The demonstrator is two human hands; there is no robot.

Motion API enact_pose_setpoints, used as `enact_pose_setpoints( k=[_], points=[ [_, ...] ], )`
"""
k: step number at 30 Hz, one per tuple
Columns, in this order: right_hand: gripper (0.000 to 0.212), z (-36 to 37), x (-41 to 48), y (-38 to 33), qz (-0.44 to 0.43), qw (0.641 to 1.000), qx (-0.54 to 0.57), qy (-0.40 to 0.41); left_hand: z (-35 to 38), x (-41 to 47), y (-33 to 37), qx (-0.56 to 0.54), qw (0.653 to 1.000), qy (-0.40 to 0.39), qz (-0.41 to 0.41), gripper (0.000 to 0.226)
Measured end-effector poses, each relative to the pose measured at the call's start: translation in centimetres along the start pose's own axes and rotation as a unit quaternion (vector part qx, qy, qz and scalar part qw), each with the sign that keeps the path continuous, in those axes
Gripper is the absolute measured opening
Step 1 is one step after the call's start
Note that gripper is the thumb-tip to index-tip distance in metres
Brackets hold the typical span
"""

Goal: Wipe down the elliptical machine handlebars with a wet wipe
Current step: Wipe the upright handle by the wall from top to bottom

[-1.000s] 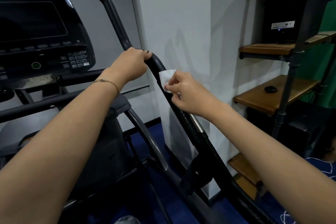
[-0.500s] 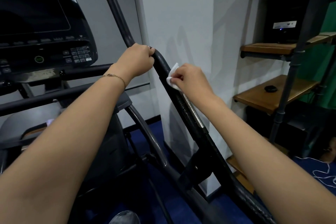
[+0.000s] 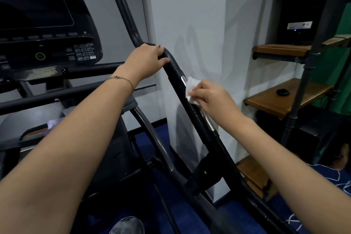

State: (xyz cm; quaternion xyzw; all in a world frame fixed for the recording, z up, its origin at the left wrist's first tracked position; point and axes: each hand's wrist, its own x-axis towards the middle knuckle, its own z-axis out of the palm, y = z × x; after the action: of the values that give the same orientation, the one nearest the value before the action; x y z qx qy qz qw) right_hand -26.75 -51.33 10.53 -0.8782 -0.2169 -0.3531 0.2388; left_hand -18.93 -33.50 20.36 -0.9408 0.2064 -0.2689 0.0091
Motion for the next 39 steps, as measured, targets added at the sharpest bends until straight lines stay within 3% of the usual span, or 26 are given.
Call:
enact_pose_setpoints(
  k=[5, 8, 10, 12, 14, 19, 23, 25, 27, 30, 33, 35, 39],
  points=[
    [0.023, 0.1, 5.6, -0.8, 0.019, 0.998, -0.031, -0.042, -0.1, 0.4, -0.3, 0.014, 1.0, -0.014, 0.004, 0.043],
    [0.019, -0.2, 6.0, -1.2, -0.034, 0.99, -0.118, -0.07, -0.1, 0.5, -0.7, 0.031, 0.999, -0.026, 0.018, 0.037],
    [0.023, -0.9, 4.5, -1.4, -0.168, 0.953, -0.191, -0.163, 0.1, 0.4, -0.9, 0.037, 0.999, -0.023, 0.024, 0.037],
    [0.03, -1.7, 4.4, -1.6, -0.227, 0.919, -0.244, -0.21, 0.1, 0.4, -1.0, 0.044, 0.999, -0.016, 0.024, 0.042],
    [0.027, -1.9, 6.1, -1.8, -0.233, 0.902, -0.303, -0.202, 0.1, 0.5, -0.9, 0.053, 0.998, -0.016, 0.024, 0.046],
    [0.012, -1.4, 6.0, -2.3, -0.369, 0.783, -0.46, -0.201, 0.2, 0.6, -1.1, 0.073, 0.997, -0.011, 0.032, 0.051],
    [0.012, -2.0, 6.0, -1.6, -0.367, 0.804, -0.41, -0.228, 0.1, 0.1, -1.0, 0.071, 0.997, -0.009, 0.034, 0.055],
    [0.013, -1.3, 7.0, -1.3, -0.334, 0.83, -0.411, -0.176, -0.1, 0.1, -0.9, 0.069, 0.997, -0.012, 0.034, 0.056],
    [0.009, -0.8, 5.9, -1.4, -0.345, 0.831, -0.407, -0.158, -0.2, 0.2, -1.0, 0.069, 0.997, -0.01, 0.034, 0.057],
    [0.017, -0.1, 2.7, -0.2, -0.414, 0.809, -0.394, -0.135, 0.0, 0.2, -1.0, 0.063, 0.997, -0.007, 0.032, 0.057],
    [0.019, -0.5, 3.4, -0.1, -0.428, 0.805, -0.393, -0.12, 0.1, 0.3, -1.1, 0.067, 0.997, -0.008, 0.033, 0.055],
    [0.02, -0.5, 5.6, -1.2, -0.435, 0.784, -0.432, -0.097, 0.0, 0.4, -1.1, 0.068, 0.997, -0.008, 0.035, 0.053],
    [0.023, 0.7, 4.8, -0.7, -0.506, 0.747, -0.408, -0.139, 0.1, 0.4, -1.3, 0.056, 0.998, -0.004, 0.036, 0.057]
  ],
)
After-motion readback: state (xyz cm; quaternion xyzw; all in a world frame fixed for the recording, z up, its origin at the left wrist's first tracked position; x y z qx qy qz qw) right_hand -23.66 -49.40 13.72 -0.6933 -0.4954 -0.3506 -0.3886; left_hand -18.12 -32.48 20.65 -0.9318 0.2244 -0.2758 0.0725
